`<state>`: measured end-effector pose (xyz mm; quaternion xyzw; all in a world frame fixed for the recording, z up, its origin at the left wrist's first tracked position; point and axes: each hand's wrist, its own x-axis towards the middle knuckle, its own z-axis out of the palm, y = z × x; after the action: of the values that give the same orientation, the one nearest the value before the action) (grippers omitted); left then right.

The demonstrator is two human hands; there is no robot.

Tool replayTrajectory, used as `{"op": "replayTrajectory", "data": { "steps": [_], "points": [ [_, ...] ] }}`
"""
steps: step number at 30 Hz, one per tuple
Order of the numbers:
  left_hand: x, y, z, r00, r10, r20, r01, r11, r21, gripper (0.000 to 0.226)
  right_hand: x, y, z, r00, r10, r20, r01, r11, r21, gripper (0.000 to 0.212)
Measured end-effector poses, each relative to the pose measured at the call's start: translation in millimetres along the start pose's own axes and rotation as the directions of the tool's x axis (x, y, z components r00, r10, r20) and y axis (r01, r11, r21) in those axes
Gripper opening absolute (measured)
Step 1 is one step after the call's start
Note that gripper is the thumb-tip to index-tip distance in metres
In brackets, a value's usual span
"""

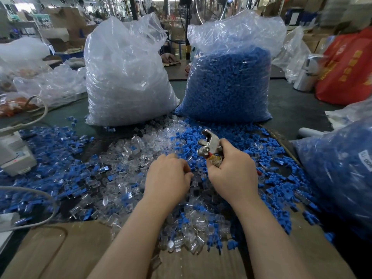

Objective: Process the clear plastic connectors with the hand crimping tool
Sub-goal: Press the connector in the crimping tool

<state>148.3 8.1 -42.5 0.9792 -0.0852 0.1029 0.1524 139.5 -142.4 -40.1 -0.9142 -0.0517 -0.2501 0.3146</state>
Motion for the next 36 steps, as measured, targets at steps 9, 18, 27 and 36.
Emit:
{"op": "replayTrajectory", "data": {
  "steps": [9,18,27,36],
  "points": [
    [-0.4,8.9,-5.3,0.994,-0.078,0.08,0.083,0.995,-0.051,0.013,1.0,1.4,2.6,1.0,-0.007,0.019,0.007,0.999,-0.038,0.016],
    [-3.2,7.2,-6.1,0.987,-0.125,0.101,0.138,0.982,-0.128,0.005,0.2,1.0,3.4,1.0,-0.006,0.027,0.007,1.0,-0.019,0.015],
    [0.5,-3.7,-18.7,0.941,-0.241,0.236,0.322,0.437,-0.84,0.003,0.2,2.5,1.3,1.0,0.001,0.031,-0.003,0.997,0.08,0.014],
    [1.5,1.1,-24.8,0.919,-0.177,0.351,0.372,0.1,-0.923,0.033,3.5,-4.5,-3.6,0.99,0.004,0.141,-0.058,0.922,0.382,0.013]
  ]
}}
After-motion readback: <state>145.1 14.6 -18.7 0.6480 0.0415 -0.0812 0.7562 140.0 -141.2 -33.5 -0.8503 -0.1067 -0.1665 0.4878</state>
